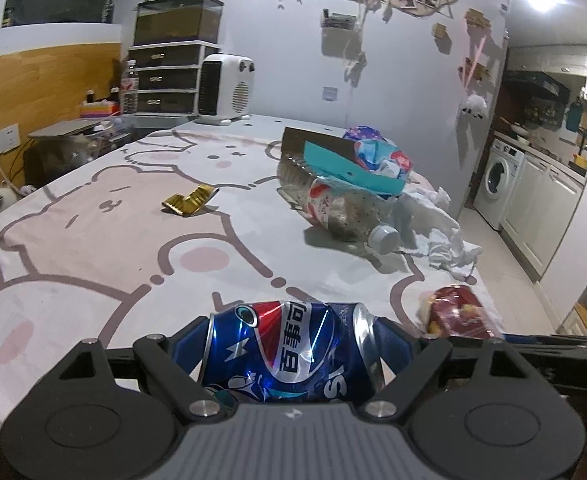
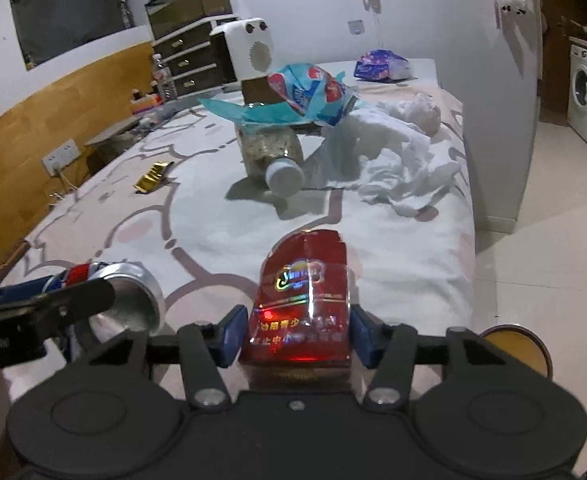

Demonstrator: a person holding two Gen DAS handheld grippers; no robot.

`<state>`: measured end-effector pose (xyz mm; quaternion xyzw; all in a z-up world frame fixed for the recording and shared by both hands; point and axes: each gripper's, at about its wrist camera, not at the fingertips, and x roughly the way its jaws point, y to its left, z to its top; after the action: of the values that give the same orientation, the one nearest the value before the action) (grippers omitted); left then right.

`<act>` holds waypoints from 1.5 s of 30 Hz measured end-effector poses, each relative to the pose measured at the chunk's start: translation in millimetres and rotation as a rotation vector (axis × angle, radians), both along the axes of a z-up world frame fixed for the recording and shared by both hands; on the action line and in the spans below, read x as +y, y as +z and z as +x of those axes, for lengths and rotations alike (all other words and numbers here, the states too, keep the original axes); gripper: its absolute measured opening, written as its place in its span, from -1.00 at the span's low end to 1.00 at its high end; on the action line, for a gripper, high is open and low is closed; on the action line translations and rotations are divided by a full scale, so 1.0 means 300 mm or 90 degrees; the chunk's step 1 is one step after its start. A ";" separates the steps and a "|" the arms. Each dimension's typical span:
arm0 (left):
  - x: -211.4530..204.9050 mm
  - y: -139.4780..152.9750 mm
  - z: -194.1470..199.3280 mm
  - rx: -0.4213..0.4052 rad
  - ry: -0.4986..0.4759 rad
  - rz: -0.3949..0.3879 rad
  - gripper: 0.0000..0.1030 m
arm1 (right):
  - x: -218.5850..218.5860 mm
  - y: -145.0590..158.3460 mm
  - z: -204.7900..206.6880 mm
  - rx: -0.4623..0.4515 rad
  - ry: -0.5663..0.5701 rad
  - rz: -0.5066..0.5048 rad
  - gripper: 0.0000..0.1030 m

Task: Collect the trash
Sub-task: 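Carry the Pepsi can and red pack over the yellow wastebasket with both tools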

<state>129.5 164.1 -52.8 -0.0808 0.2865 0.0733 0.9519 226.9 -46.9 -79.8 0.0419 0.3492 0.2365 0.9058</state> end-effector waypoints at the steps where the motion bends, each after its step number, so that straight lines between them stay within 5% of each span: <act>1: -0.006 0.002 -0.006 0.002 0.004 0.004 0.69 | -0.011 0.007 -0.009 -0.004 0.000 0.001 0.06; 12: -0.107 0.044 -0.065 -0.005 0.024 0.038 0.69 | -0.158 0.094 -0.107 -0.054 -0.018 0.024 0.06; 23: -0.343 0.089 -0.079 -0.034 -0.044 0.057 0.69 | -0.397 0.137 -0.205 -0.094 -0.080 0.030 0.06; 34: -0.709 0.033 -0.028 -0.019 -0.177 0.060 0.69 | -0.713 0.073 -0.265 -0.077 -0.167 0.023 0.06; 45: -1.028 -0.121 0.110 0.018 -0.274 0.036 0.69 | -0.995 -0.075 -0.256 -0.030 -0.244 0.012 0.06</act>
<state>162.4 -144.4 -89.0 0.0101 0.3079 -0.1227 0.9434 150.0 -345.5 -102.2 0.1108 0.3109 0.0638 0.9418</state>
